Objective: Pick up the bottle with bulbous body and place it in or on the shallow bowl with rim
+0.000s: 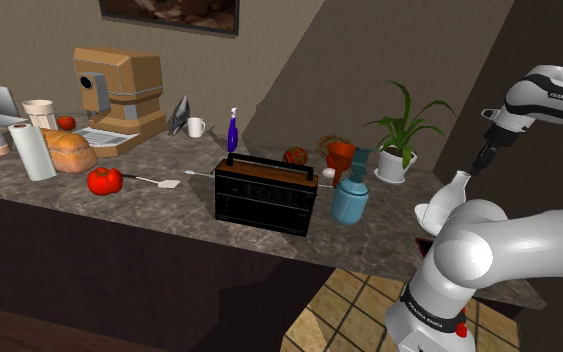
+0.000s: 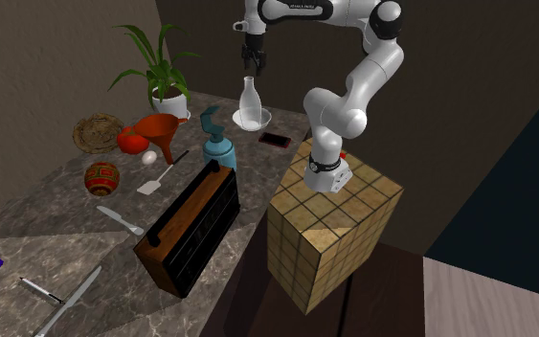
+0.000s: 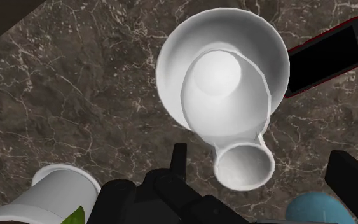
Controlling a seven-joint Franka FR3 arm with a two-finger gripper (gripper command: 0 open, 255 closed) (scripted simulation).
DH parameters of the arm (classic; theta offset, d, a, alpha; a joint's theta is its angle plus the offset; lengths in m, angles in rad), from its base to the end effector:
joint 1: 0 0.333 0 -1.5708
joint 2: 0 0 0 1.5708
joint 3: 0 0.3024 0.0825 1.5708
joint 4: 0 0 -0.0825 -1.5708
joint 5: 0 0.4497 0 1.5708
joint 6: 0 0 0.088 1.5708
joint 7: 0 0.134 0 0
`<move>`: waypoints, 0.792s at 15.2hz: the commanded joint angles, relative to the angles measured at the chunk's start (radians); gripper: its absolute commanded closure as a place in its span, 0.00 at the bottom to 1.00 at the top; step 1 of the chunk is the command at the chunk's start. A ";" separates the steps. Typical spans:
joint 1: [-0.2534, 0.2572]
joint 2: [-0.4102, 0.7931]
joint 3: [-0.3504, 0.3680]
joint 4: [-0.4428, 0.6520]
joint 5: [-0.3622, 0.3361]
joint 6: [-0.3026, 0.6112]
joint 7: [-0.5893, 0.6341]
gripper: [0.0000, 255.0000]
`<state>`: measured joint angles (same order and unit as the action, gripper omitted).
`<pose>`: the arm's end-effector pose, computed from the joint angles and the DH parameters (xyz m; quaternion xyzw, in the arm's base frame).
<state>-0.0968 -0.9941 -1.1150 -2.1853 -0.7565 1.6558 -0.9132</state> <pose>0.0520 -0.5175 0.4501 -0.9982 0.0060 -0.0598 0.0005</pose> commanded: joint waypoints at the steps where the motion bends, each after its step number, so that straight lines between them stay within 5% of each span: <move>1: 0.000 0.000 0.000 0.000 0.000 0.000 0.000 0.00; 5: 0.008 0.026 0.065 0.107 0.055 -0.098 -0.024 0.00; 12: 0.007 0.026 0.065 0.107 0.055 -0.098 -0.024 0.00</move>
<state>-0.0893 -0.9679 -1.0503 -2.0787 -0.7018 1.5579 -0.9369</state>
